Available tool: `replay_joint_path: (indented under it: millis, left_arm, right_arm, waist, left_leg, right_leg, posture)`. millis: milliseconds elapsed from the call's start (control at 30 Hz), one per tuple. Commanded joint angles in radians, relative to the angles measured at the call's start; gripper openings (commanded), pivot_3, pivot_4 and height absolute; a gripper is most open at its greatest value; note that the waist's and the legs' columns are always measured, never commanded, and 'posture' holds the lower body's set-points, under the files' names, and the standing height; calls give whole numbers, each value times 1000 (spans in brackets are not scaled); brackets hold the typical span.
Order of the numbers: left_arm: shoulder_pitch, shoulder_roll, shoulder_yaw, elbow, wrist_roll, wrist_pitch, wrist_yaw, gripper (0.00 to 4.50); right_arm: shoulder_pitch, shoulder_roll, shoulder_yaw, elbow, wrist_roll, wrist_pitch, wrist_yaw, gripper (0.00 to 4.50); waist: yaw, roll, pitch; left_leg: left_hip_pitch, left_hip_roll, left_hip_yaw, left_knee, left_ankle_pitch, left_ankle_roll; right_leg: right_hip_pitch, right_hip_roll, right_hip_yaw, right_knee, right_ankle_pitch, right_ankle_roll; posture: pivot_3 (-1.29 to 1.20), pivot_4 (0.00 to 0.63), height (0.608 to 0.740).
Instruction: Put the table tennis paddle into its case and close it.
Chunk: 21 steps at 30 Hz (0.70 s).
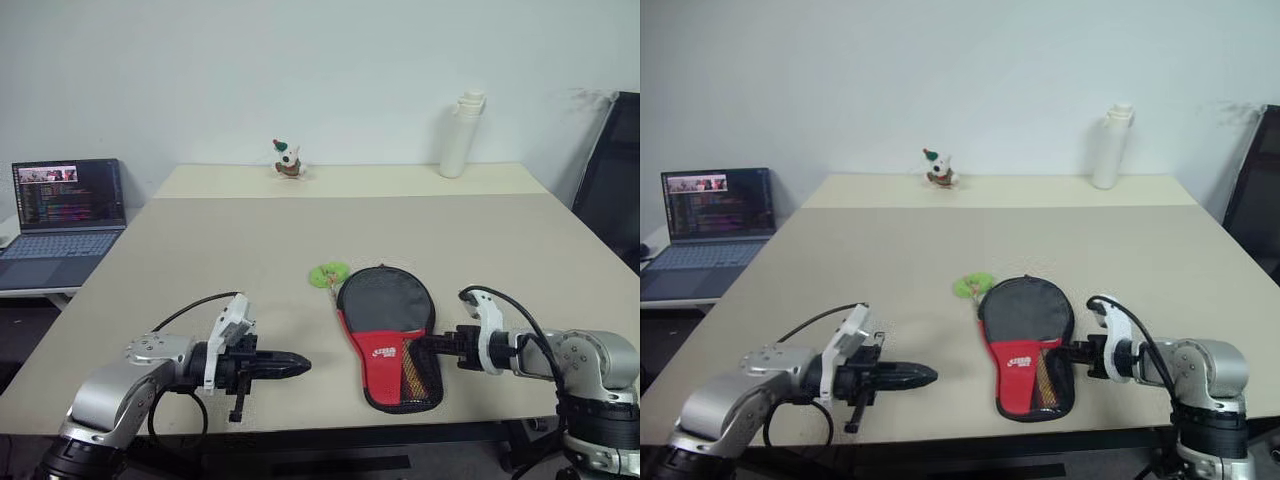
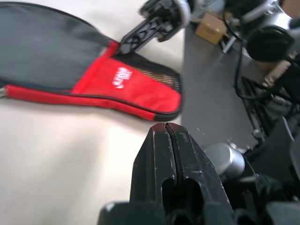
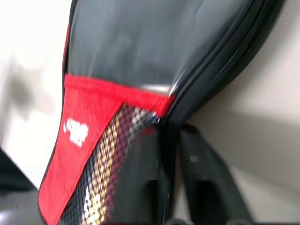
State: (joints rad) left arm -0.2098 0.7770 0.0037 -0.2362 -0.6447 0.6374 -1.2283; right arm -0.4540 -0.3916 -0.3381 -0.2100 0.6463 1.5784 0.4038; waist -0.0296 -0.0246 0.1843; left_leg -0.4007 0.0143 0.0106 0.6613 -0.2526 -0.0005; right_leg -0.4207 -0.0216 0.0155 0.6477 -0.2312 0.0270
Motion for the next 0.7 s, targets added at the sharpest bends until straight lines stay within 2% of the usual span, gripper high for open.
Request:
replay_joint_path:
  millis: [33, 100, 167, 267, 367, 433, 533, 700]
  left_arm:
    - [-17, -6, 14, -8, -15, 18, 23, 0]
    - [-19, -13, 15, -7, -17, 27, 39, 0]
    - [-26, -23, 13, -3, -13, 34, 58, 0]
    - [-35, -39, 14, 3, -5, 33, 83, 0]
    - [-43, -52, 7, 17, 24, -8, 95, 0]
    - [-70, -86, 5, 65, 72, -61, 141, 0]
    - [-147, -142, -7, 188, 188, -171, 238, 578]
    - [-260, -212, -7, 323, 277, -272, 321, 2272]
  right_arm:
    - [9, 10, -90, -65, 13, 20, -17, 2077]
    - [30, 6, -107, -102, 29, 25, -10, 2735]
    - [66, -47, -80, -149, 39, -30, 30, 3429]
    - [103, -113, -42, -241, 95, -143, 143, 4403]
    - [101, -106, -27, -294, 137, -222, 183, 4460]
    - [92, -94, 37, -308, 102, -304, 172, 4460]
    - [78, -83, 199, -292, -8, -462, 151, 4500]
    - [67, -52, 338, -232, -112, -612, 126, 4500]
  waist:
    - [0, 0, 0]
    - [0, 0, 0]
    - [0, 0, 0]
    - [0, 0, 0]
    - [-5, 0, 0]
    - [-5, 0, 0]
    - [-2, 0, 0]
    - [2, 0, 0]
  left_leg:
    - [0, 0, 0, 0, 0, 0]
    - [0, 0, 0, 0, 0, 0]
    - [0, 0, -1, -1, 0, 0]
    - [0, 0, 0, 0, 0, 0]
    - [1, 1, 0, 0, 0, 0]
    - [1, 1, 0, 0, 0, 0]
    - [1, 1, 0, 0, 0, 0]
    - [0, -1, 0, 0, 0, 0]
  right_leg:
    - [0, 0, 0, 0, 0, 0]
    - [0, 0, 0, 0, 0, 0]
    - [0, 0, 0, 0, 0, 0]
    - [0, 0, 0, 0, 0, 0]
    - [0, 1, 0, 0, 0, 0]
    - [0, 2, 0, 0, 0, 0]
    - [0, 2, -1, 1, 0, 0]
    - [0, 0, -1, -1, 1, 1]
  posture:
    - [0, 150, 740]
    - [0, 150, 740]
    - [0, 150, 740]
    - [0, 150, 740]
    - [0, 150, 740]
    - [0, 150, 740]
    - [0, 150, 740]
    - [0, 150, 740]
